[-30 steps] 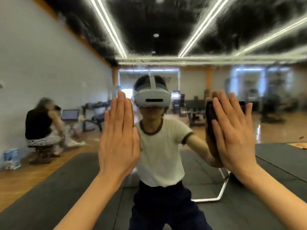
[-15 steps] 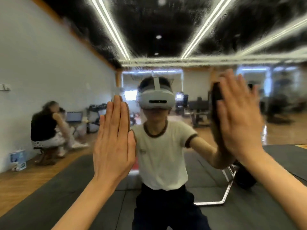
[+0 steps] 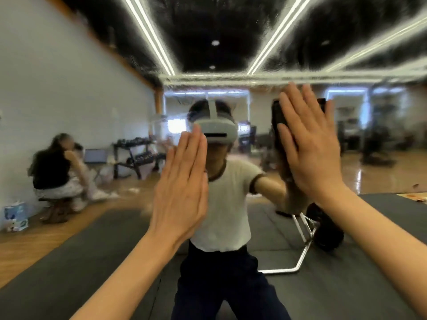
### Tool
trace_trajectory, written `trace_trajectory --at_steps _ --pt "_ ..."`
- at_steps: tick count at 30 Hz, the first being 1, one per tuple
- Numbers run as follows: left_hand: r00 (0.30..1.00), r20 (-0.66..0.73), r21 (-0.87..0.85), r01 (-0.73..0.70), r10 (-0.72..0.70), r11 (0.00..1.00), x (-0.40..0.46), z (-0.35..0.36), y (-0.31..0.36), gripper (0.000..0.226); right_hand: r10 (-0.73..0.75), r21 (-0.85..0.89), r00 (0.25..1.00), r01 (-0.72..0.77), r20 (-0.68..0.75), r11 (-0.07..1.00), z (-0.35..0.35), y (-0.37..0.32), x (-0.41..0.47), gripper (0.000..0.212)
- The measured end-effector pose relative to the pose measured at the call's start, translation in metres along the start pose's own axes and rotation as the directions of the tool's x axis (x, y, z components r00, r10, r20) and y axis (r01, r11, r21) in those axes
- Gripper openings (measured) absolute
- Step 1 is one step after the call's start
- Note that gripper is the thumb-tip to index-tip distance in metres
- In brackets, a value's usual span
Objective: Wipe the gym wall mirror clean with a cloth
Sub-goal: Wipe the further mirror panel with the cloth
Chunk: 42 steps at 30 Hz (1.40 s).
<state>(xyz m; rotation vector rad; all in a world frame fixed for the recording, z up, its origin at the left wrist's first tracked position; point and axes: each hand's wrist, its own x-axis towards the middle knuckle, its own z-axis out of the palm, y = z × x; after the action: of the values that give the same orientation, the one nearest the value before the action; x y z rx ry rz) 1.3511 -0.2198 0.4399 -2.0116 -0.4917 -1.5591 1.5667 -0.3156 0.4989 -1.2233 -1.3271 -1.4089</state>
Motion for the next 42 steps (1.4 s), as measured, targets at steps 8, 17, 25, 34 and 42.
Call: trace_trajectory --at_steps 8,17,25,34,42 --pt "0.998 -0.064 0.021 0.013 -0.012 1.000 0.007 0.024 0.022 0.061 -0.079 0.028 0.997 0.079 -0.001 0.996 0.018 -0.036 -0.076 0.044" --pt "0.999 -0.024 0.049 0.030 -0.029 0.998 0.006 0.021 0.023 0.062 0.004 0.130 0.998 0.005 -0.065 0.991 0.013 -0.014 -0.012 0.040" --pt "0.999 -0.044 0.066 0.013 -0.010 0.998 0.005 0.024 0.022 0.061 -0.242 0.093 0.967 0.235 0.077 0.968 0.000 -0.022 -0.128 0.034" --pt "0.999 -0.033 0.058 0.022 -0.020 0.998 0.006 0.019 0.024 0.061 -0.054 0.086 0.998 0.056 -0.026 0.995 0.018 -0.039 -0.062 0.040" --pt "0.999 -0.050 -0.007 -0.014 0.014 1.000 0.014 0.032 0.057 0.062 -0.087 0.085 0.996 0.088 -0.007 0.992 0.000 -0.005 -0.058 0.036"
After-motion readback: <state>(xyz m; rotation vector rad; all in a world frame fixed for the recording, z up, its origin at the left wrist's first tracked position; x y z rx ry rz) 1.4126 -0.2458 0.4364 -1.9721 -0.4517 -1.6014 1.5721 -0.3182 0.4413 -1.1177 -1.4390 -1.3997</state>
